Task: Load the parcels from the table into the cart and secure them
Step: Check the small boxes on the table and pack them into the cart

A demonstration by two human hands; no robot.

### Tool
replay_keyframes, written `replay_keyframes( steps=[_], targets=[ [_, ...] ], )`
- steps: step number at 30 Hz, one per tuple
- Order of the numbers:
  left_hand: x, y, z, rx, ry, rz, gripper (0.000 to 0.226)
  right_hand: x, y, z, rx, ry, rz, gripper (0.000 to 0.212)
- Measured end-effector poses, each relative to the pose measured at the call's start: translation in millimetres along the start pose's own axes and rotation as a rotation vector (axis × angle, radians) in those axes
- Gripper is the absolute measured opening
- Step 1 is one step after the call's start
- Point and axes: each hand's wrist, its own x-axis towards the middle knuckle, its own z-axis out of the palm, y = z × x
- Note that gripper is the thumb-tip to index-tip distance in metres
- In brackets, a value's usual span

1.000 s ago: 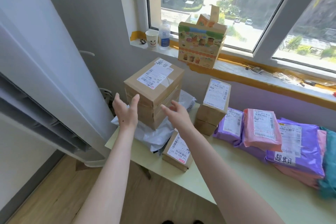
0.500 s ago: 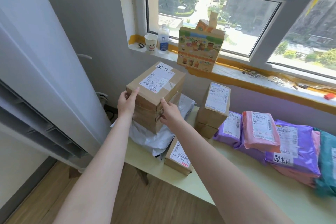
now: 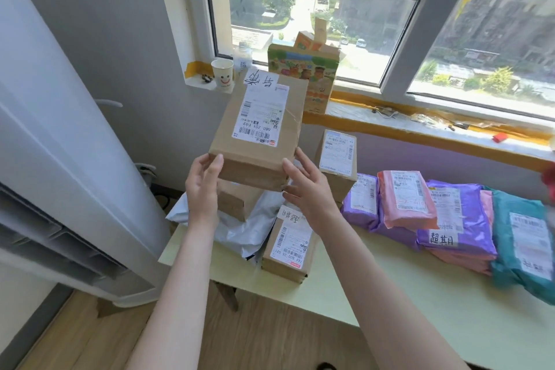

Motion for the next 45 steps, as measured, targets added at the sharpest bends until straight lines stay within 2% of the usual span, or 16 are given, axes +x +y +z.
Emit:
replay_keyframes(
  steps=[3,6,8,13,26,29,33,36,40,45],
  targets=[
    [-21,7,19,-0.113,-0.084,-0.046,0.036,-22,-10,-27,0.023,0.049,-0.047,0.072],
    [-40,12,43,-0.114,-0.208,-0.091,0.067,-45,-17,-59,0.034,0.088,-0.096,0.066],
    [-52,12,59,-0.077,-0.3,-0.103,0.075,-60,-20,-80,0.043,0.134,-0.121,0.061],
    [-79,1,100,-0.054,-0.43,-0.173,0.039,-104,-23,-128,0.05,0.225,-0.193,0.064],
    [-184,-41,200,-0.013,-0.726,-0.355,0.057,-229,-10,-254,0.06,0.496,-0.206,0.058],
    [-220,-52,226,0.003,-0.774,-0.396,0.059,-264,-4,-286,0.051,0.54,-0.2,0.068],
    [-271,-69,263,-0.004,-0.805,-0.457,0.055,-312,2,-330,0.056,0.58,-0.212,0.062],
    [-310,-83,291,0.024,-0.85,-0.496,0.052,-349,6,-365,0.048,0.623,-0.208,0.065],
    [-360,-99,331,0.088,-0.878,-0.52,0.038,-395,15,-406,0.076,0.677,-0.203,0.072],
    [-415,-115,372,0.166,-0.964,-0.525,0.055,-445,25,-448,0.151,0.772,-0.22,0.079]
  ],
)
